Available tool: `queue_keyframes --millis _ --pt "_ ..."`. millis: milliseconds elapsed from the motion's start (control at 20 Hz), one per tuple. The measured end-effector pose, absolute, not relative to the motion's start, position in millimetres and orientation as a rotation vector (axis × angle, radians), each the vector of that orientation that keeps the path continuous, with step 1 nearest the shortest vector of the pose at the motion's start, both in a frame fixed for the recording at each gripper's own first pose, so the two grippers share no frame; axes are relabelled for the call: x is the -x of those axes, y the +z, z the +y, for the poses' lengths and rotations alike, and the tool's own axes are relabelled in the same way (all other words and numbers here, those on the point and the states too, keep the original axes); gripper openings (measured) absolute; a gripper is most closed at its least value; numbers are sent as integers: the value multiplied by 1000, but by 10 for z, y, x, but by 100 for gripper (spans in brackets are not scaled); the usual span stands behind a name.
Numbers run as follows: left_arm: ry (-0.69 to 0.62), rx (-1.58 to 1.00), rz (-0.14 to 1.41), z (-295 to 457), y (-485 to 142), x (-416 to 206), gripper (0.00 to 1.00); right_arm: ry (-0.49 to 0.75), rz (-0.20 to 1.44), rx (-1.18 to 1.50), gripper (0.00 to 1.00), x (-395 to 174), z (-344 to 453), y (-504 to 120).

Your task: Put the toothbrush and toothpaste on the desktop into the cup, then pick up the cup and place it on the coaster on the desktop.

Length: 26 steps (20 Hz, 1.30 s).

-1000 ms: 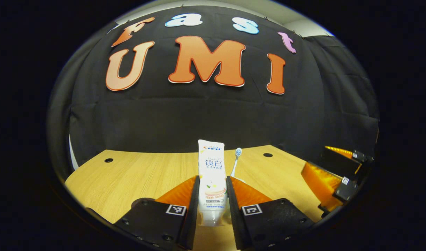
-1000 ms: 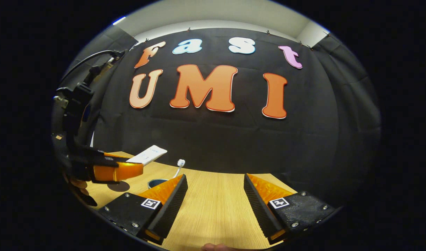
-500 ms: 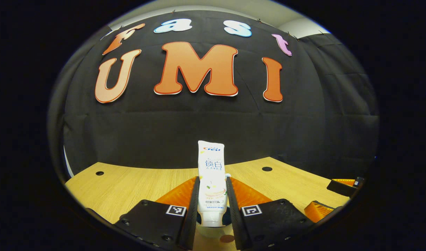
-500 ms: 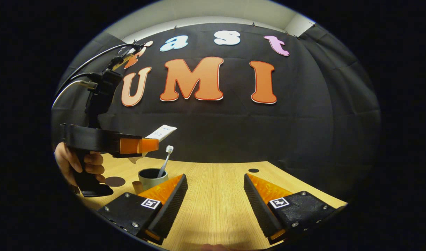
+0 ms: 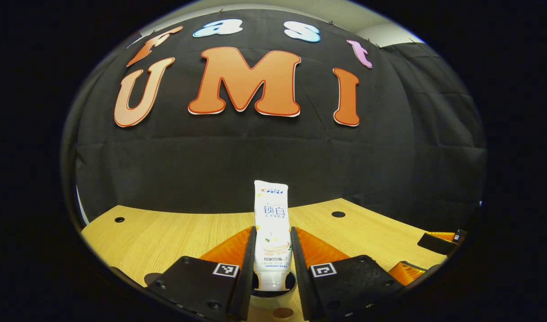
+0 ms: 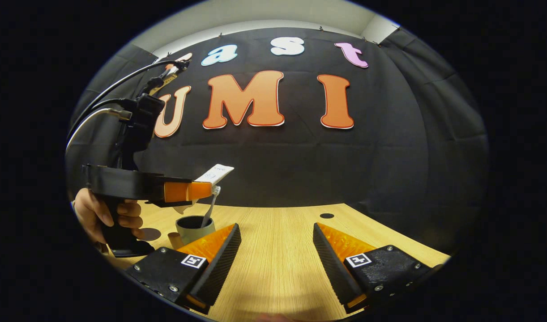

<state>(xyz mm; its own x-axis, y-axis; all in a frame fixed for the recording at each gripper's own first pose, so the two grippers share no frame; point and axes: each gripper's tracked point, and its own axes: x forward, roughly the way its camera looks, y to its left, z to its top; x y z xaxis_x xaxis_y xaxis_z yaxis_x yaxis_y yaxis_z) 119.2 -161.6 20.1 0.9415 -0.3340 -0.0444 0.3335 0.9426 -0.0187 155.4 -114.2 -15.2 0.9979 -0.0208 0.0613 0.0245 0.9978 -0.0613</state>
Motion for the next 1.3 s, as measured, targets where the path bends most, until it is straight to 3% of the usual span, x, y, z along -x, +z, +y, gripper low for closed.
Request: queue_keyframes --millis 650,750,800,850,900,950,1200,1300 --pt "-356 19 51 -1596 214 -1099 46 -33 -47 38 98 -1549 -1141 -113" --pt "-361 28 61 -1584 211 -1059 49 -20 -44 45 98 -1522 -1067 -75" --pt "-359 33 63 -1565 202 -1044 60 -11 -41 55 98 -1506 -1014 -64" --pt "-350 36 62 -1534 212 -1030 63 -5 -40 67 98 -1496 -970 -48" --pt "-351 38 60 -1517 212 -1013 77 -1 -35 80 98 -1487 -929 -37" --pt "-346 39 56 -1480 218 -989 83 5 -28 89 98 -1486 -877 -33" --pt "-303 17 26 -1243 264 -932 97 50 40 116 98 -1492 -573 -97" --pt "-283 15 15 -1146 275 -911 98 51 61 131 98 -1518 -488 -101"
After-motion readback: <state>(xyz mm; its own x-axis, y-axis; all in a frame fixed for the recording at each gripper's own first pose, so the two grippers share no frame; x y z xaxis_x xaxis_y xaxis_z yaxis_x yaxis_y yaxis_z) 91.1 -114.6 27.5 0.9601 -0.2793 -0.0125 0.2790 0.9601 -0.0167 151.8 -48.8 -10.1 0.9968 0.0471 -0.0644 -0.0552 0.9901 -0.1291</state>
